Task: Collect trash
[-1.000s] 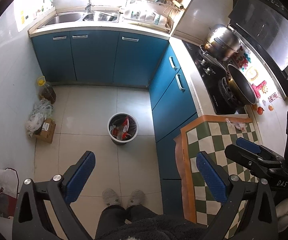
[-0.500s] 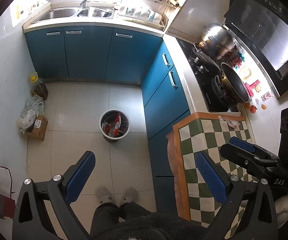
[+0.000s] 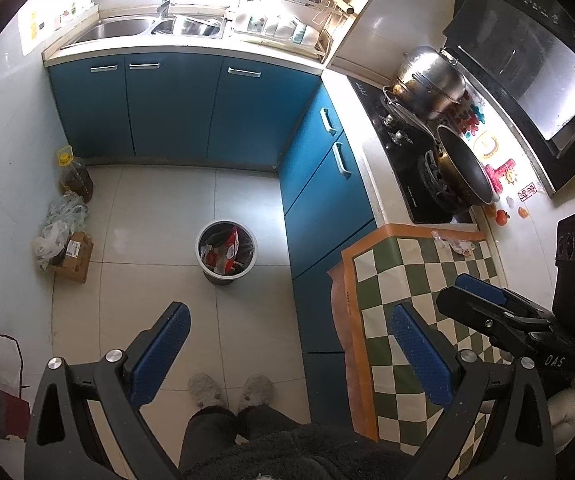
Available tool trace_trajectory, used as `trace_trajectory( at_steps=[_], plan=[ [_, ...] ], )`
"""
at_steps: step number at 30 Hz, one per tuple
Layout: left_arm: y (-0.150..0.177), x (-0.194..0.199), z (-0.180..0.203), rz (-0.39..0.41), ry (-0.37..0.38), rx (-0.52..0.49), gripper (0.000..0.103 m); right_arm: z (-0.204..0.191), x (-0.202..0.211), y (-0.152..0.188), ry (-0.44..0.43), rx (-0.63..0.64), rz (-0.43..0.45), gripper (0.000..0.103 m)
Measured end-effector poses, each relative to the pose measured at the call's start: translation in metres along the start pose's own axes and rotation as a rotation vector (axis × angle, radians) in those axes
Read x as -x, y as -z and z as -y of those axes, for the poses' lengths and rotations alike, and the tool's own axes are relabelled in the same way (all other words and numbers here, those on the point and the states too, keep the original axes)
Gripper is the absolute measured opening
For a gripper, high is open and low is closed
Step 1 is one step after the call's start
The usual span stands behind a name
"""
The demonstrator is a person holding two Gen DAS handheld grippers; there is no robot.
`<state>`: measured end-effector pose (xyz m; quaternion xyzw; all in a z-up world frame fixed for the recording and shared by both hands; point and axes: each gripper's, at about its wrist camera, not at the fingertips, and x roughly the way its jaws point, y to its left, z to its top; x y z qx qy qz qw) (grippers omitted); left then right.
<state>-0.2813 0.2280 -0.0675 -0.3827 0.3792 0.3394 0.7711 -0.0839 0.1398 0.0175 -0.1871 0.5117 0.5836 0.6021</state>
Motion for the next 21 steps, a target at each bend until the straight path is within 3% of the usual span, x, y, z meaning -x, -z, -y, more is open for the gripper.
trace_trajectory(
  at_steps=[21],
  plan=[
    [0.0001, 0.0026, 0.0001, -0.002, 0.003, -0.006, 0.103, 0.0013, 0.0035, 0.0035, 0.0, -0.007, 0.007, 0.103]
  ],
)
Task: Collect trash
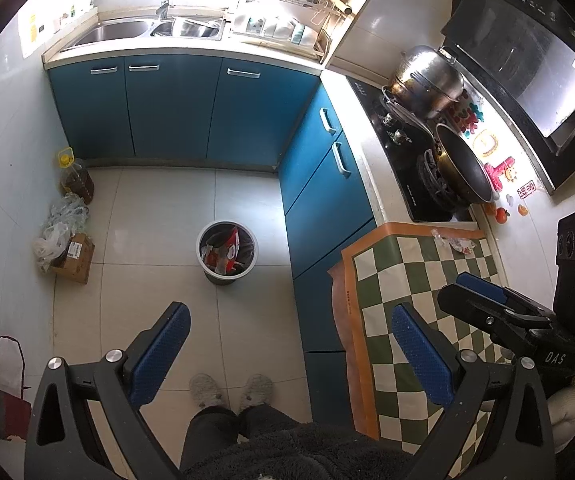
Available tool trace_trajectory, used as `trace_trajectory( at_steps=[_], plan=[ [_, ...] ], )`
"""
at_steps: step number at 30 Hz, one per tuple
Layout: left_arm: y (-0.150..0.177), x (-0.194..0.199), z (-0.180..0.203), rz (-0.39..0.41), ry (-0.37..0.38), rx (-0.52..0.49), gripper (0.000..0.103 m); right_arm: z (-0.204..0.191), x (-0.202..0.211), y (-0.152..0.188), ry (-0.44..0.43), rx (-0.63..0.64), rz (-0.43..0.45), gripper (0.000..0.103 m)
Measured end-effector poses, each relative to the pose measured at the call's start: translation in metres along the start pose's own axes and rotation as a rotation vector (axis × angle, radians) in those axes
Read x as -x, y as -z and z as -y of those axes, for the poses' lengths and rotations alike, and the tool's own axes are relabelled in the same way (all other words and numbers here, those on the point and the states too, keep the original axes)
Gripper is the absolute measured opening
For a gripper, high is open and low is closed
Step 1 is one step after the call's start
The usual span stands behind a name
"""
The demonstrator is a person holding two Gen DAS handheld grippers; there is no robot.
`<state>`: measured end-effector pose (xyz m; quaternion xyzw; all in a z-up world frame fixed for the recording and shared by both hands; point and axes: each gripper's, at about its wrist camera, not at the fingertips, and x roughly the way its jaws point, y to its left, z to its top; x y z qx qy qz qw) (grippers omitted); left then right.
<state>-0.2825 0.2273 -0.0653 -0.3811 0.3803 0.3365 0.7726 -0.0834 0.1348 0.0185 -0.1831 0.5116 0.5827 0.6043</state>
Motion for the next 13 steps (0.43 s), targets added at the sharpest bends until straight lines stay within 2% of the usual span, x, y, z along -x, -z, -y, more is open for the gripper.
trace_trajectory(
  at_steps=[13],
  plan=[
    [0.0, 0.0049, -0.0038, 0.003, -0.008, -0.011, 0.103, 0.0009, 0.0021, 0.0004, 0.0, 0.0, 0.003, 0.103]
  ],
)
